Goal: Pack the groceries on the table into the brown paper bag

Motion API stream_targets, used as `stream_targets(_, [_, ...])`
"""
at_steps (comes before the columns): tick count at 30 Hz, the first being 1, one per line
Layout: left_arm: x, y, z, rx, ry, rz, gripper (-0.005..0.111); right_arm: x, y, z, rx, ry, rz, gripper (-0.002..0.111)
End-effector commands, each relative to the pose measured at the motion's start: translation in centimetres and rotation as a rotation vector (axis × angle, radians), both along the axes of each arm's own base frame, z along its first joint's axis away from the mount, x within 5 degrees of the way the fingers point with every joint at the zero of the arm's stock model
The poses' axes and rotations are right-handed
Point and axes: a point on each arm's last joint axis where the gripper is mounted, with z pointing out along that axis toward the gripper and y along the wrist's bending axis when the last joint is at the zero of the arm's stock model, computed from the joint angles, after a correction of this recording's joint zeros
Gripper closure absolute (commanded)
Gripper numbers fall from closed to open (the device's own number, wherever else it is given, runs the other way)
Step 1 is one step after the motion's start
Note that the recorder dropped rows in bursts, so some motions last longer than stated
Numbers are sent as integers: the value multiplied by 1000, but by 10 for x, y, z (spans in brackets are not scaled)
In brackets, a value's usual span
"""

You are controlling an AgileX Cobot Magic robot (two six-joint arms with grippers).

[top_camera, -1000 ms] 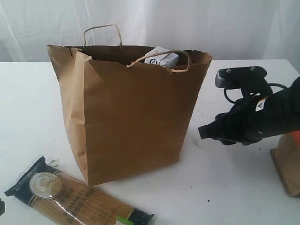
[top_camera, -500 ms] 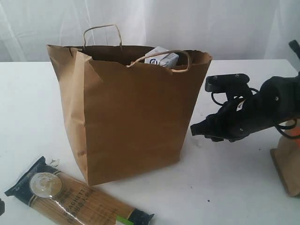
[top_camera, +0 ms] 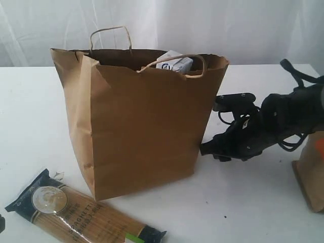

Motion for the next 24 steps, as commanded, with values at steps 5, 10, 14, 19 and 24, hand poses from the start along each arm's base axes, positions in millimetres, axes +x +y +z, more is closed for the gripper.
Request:
stream_targets(5, [-1,0,-1,-11,2,-1,107,3,15,-5,7,-52,38,59])
stream_targets(10, [-1,0,-1,-11,2,-1,107,6,16,-6,13,-81,34,63])
stream_targets(14, [-1,0,-1,-11,2,-1,107,7,16,-10,9,-77,33,75])
stream_targets(19, [-1,0,-1,-11,2,-1,107,5,16,-15,1,-47,36,90])
stream_targets(24, [-1,0,-1,-11,2,-1,107,2,15,-13,-2,-35,40,108])
